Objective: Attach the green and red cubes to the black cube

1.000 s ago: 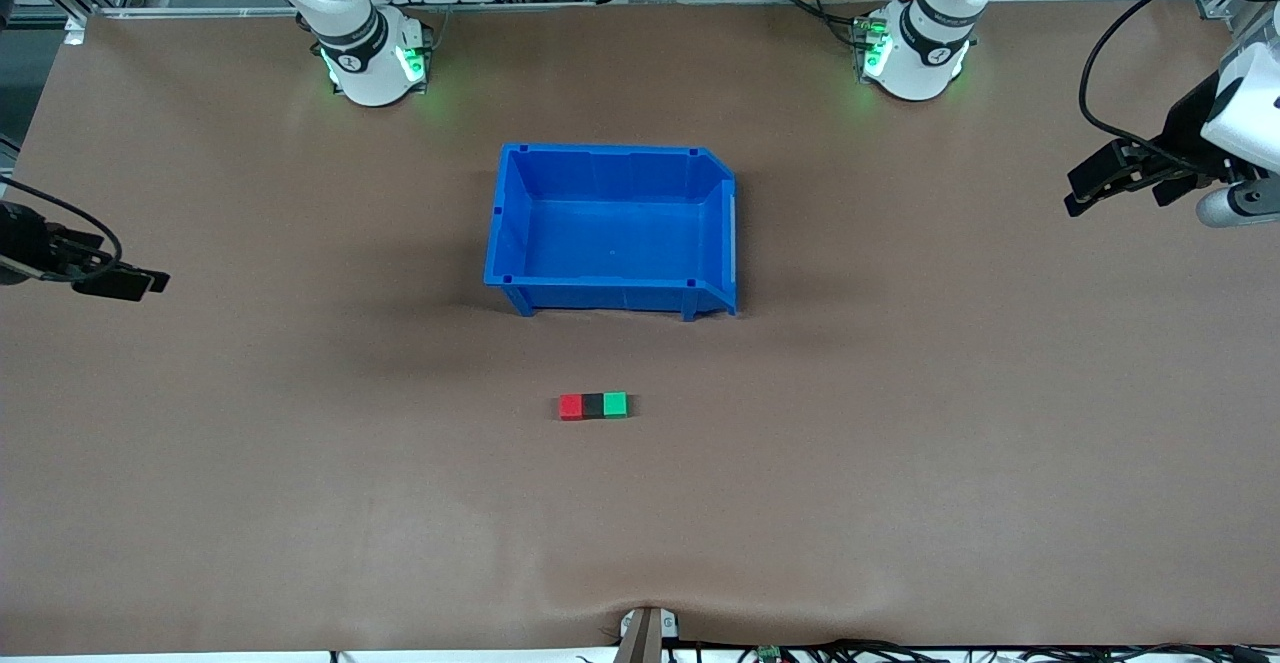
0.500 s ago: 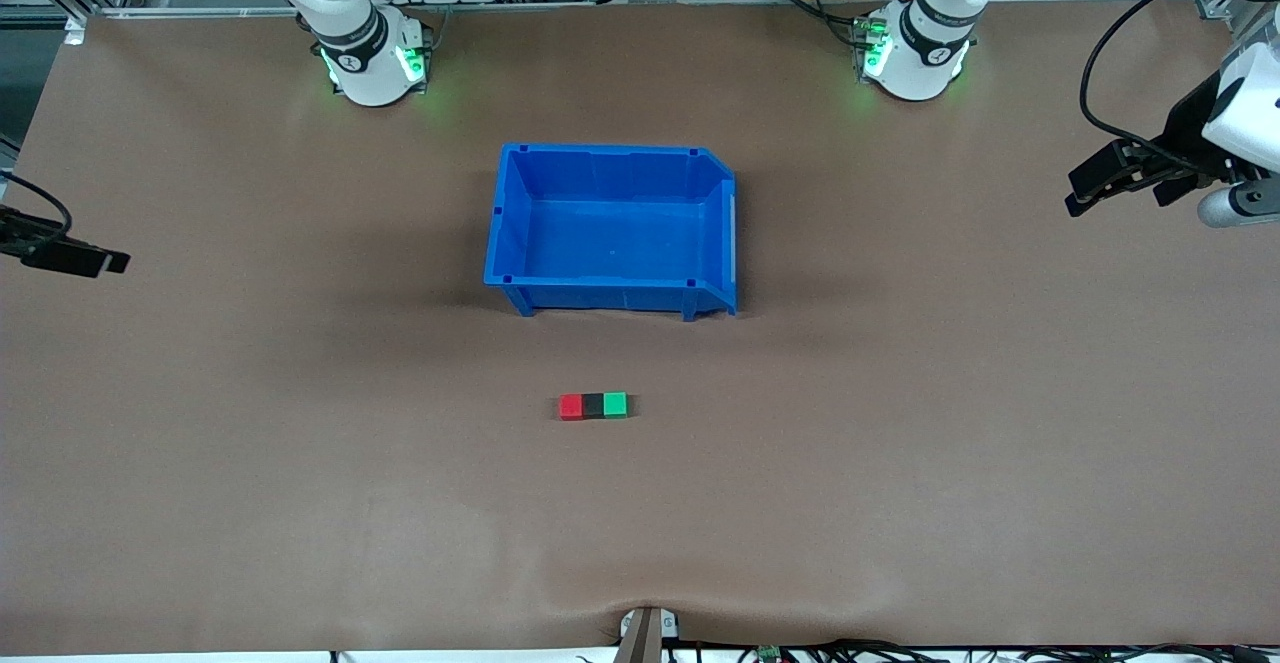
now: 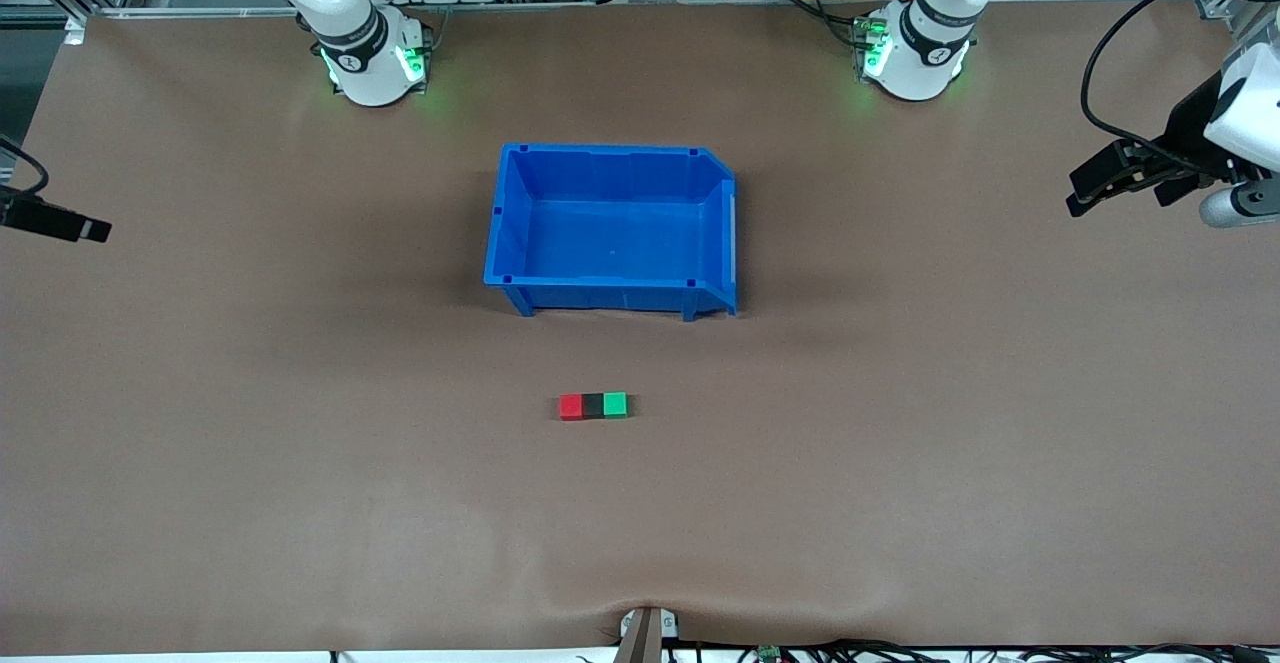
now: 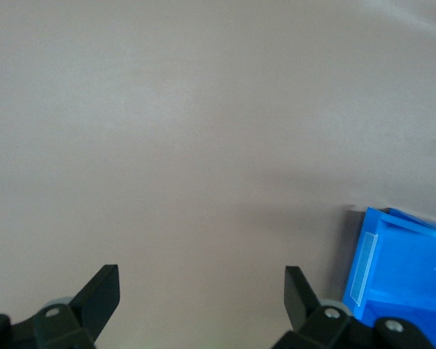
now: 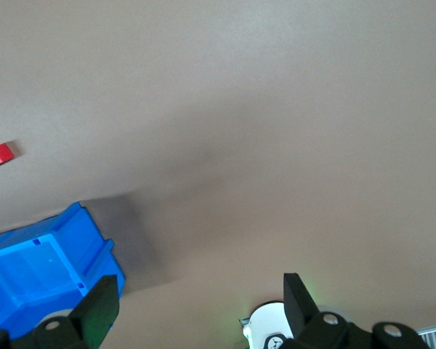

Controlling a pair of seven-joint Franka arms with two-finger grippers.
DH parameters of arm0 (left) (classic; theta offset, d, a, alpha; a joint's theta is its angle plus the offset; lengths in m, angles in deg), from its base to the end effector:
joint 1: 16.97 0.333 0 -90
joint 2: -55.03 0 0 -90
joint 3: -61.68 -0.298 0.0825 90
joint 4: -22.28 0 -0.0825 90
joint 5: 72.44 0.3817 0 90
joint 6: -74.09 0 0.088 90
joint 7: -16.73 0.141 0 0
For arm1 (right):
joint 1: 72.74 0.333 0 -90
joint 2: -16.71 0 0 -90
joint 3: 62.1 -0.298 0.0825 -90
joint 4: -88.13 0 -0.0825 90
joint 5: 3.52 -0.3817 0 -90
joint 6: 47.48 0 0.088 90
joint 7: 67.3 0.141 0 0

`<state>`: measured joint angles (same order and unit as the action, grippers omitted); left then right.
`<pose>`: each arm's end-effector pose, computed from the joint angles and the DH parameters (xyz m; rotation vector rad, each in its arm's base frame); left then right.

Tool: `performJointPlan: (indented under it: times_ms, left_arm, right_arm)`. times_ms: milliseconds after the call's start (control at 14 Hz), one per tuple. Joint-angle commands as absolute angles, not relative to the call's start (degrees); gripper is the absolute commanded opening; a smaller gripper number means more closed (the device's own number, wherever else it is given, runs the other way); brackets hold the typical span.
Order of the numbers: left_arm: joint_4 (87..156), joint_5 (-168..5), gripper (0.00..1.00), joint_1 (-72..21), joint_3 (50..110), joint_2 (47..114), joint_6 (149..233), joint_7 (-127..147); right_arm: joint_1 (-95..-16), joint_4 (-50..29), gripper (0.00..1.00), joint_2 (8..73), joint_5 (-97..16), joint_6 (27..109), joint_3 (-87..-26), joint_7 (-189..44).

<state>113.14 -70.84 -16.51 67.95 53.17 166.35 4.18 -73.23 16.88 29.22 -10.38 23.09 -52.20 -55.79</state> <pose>0.5464 -0.0526 0.5869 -3.1128 -0.1827 -0.0951 0.5643 -0.0723 0.5743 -2.9967 0.5383 0.3489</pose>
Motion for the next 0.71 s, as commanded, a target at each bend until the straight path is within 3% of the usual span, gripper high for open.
performJointPlan:
  times_ms: [0, 643]
  left_arm:
    - [112.0, -69.7, 1.00, -16.1, 68.3, 53.6, 165.4, 5.0]
    - [111.9, -69.7, 1.00, -16.1, 67.9, 53.6, 165.4, 5.0]
  right_arm:
    - [-74.2, 11.2, 1.00, 24.1, -7.7, 24.9, -54.9, -56.7]
    - [-75.7, -2.3, 1.00, 13.3, -5.2, 34.1, -58.4, -59.1]
